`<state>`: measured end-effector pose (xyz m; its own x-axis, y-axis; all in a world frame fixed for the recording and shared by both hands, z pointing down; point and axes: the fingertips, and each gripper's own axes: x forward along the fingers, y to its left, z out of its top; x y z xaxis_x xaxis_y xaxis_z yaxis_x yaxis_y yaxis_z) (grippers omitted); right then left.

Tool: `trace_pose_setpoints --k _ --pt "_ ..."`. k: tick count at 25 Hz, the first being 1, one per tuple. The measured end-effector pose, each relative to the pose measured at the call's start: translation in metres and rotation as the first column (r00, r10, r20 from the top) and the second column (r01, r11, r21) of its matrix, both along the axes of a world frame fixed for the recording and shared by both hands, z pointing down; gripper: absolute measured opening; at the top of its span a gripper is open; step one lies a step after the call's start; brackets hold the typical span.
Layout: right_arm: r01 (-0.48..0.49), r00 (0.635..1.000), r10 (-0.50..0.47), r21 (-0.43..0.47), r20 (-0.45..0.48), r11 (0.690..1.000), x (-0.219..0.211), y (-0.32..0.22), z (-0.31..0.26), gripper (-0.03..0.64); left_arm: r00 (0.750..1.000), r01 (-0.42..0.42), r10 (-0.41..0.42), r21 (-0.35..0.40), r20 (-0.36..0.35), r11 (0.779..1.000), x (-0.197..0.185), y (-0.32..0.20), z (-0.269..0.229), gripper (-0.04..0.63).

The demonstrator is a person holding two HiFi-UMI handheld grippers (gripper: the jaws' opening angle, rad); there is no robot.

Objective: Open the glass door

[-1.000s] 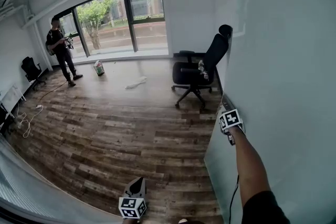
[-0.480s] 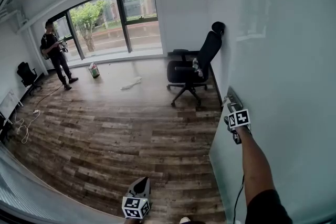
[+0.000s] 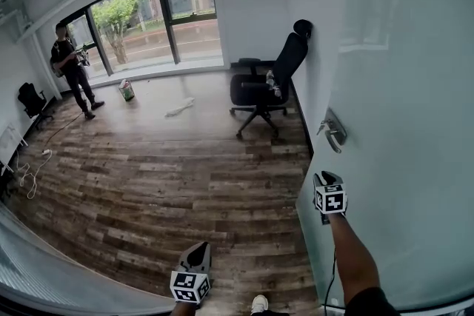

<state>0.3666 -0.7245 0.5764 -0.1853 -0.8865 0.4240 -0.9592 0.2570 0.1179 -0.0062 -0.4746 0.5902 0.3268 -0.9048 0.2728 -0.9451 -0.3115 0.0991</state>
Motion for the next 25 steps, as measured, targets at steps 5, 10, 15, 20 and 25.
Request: trace_pose_setpoints --k 5,10,15,20,25 --pt "0.055 0.998 -0.055 0.116 -0.005 0.992 -0.060 0.116 -0.014 0.024 0.999 -0.029 0.030 0.032 -0.013 0.999 0.000 0.023 -0.014 0.002" --pt "0.058 0.998 -0.063 0.200 0.015 0.978 -0.112 0.244 -0.038 0.015 0.997 -0.065 0.067 0.063 -0.026 0.996 -0.005 0.076 -0.031 0.002" --pt "0.030 0.994 -0.053 0.224 0.097 0.974 -0.147 0.348 -0.053 0.015 0.995 -0.086 0.089 0.089 -0.034 0.992 -0.017 0.138 -0.049 0.002" --pt "0.055 0.993 -0.081 0.260 0.088 0.964 -0.181 0.432 -0.054 0.015 0.994 -0.107 0.110 0.127 -0.023 0.986 -0.031 0.200 -0.052 0.002" --pt "0.071 0.993 -0.094 0.258 0.077 0.963 -0.201 0.488 -0.064 0.015 0.993 -0.108 0.113 0.134 -0.028 0.985 -0.038 0.244 -0.067 0.002"
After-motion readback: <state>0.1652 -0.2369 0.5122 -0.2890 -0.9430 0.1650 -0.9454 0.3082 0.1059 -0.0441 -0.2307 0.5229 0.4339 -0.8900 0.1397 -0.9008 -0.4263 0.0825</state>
